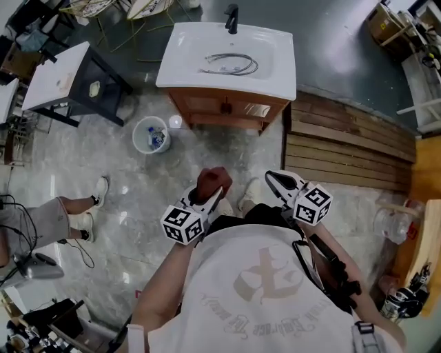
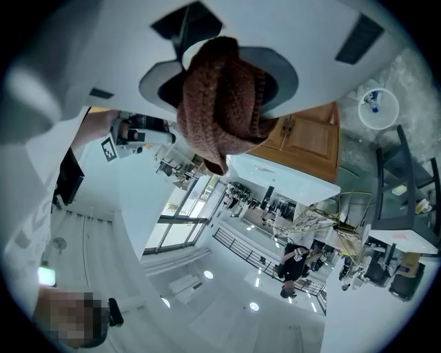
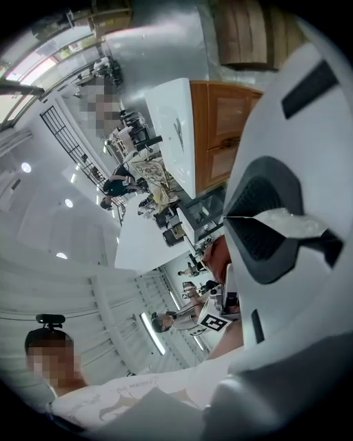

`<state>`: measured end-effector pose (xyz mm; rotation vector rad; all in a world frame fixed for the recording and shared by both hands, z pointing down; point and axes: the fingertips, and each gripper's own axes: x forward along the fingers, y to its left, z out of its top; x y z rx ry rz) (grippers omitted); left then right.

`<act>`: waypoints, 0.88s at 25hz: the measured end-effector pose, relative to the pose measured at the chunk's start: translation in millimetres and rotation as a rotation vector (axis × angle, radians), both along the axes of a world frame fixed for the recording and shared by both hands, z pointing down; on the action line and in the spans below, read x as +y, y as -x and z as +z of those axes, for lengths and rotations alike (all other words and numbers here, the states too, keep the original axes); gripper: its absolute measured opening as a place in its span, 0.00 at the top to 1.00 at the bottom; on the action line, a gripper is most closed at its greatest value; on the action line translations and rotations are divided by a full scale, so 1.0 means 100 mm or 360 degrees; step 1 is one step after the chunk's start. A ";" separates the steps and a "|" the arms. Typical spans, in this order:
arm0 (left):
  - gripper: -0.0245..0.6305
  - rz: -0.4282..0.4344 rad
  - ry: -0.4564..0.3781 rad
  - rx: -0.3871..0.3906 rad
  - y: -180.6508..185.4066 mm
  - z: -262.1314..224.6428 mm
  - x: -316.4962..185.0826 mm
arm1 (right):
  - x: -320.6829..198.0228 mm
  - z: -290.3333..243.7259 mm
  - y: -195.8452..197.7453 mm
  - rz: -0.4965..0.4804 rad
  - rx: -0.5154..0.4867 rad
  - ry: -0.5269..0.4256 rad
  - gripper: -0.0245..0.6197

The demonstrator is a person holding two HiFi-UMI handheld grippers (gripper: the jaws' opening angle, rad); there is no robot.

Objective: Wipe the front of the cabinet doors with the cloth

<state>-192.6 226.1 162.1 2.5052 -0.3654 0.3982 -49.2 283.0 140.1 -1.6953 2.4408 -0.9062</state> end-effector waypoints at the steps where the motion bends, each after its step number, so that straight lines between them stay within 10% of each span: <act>1: 0.71 0.0019 0.0009 -0.0015 -0.04 0.05 -0.01 | -0.02 0.05 -0.03 0.0012 -0.0011 0.0007 0.94; 14: 0.71 0.0197 0.0025 -0.0122 -0.98 0.17 -0.71 | -0.97 0.42 -0.54 -0.0038 -0.0087 -0.0002 0.94; 22: 0.71 0.0004 0.0115 -0.0147 -1.16 0.32 -1.22 | -1.50 0.57 -0.76 -0.0152 -0.0133 0.0067 0.94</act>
